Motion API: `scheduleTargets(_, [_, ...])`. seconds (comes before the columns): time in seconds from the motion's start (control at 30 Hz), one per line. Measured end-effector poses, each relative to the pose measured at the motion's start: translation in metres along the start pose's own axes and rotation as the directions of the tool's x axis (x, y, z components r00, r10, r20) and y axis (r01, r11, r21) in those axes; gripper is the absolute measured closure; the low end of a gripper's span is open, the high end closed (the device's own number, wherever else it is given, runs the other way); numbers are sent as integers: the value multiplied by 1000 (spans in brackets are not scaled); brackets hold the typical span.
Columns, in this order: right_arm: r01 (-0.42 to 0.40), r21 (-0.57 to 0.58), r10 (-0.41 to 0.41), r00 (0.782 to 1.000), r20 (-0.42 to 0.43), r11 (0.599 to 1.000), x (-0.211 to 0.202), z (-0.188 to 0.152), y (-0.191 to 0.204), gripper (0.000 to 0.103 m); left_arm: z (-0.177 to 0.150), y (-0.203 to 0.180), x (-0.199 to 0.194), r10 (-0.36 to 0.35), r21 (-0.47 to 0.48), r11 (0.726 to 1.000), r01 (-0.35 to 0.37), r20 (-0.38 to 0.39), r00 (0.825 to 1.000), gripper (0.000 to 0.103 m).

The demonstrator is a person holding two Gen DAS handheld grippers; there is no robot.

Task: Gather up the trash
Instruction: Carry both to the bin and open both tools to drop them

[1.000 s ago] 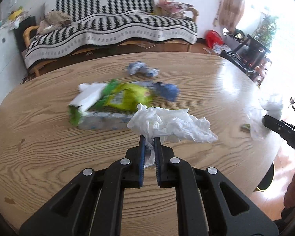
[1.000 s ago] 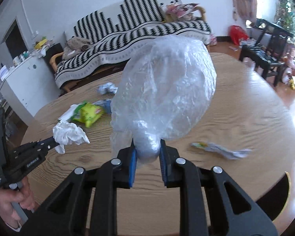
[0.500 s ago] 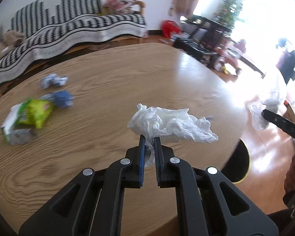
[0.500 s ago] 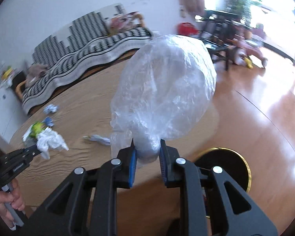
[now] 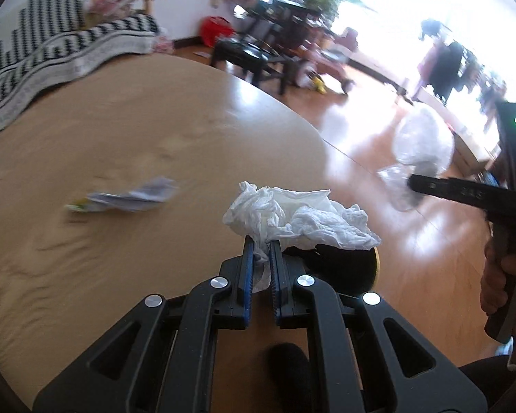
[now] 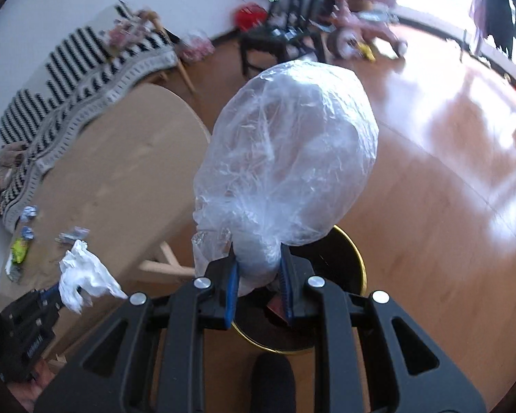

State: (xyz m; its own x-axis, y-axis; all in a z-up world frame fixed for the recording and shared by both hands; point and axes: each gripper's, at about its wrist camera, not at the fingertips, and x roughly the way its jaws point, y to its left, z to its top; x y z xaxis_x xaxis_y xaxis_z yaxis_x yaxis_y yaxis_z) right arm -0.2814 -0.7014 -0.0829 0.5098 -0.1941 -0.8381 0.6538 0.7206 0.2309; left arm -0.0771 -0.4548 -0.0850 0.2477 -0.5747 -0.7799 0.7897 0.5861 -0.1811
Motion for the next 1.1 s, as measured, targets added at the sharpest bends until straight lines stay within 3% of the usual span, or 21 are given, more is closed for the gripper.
scheduleTargets(0.23, [42,0,-41,988,-150,999,37,-4,-19,82,-16,-37,50,-59,31,998,61,-72,996,95])
scheduleTargets(0.47, [56,9,-54,986,-155,998,38,-2,-23,82,-14,-45,87,-89,17,996,92,-109,990,95])
scheduleTargets(0.87, [95,14,-91,980,-178,995,57,-1,-18,82,-19,-72,117,-137,36,989,143,-131,982,93])
scheduleTargets(0.9, [99,13,-95,979,-181,995,58,-1,-19,82,-19,-74,119,-136,42,989,143,-136,981,91])
scheduleTargets(0.93, [104,11,-100,978,-185,994,60,-1,-18,81,-20,-76,122,-133,47,989,141,-145,980,78])
scheduleTargets(0.97, [110,7,-106,976,-191,994,61,-3,-15,77,-21,-77,125,-135,48,989,143,-151,979,53])
scheduleTargets(1.03, [124,2,-121,973,-195,992,63,-3,-15,65,-23,-78,124,-132,45,989,139,-134,982,30])
scheduleTargets(1.1, [120,-3,-118,975,-188,993,63,-4,-12,43,-23,-80,124,-135,51,989,142,-128,983,28])
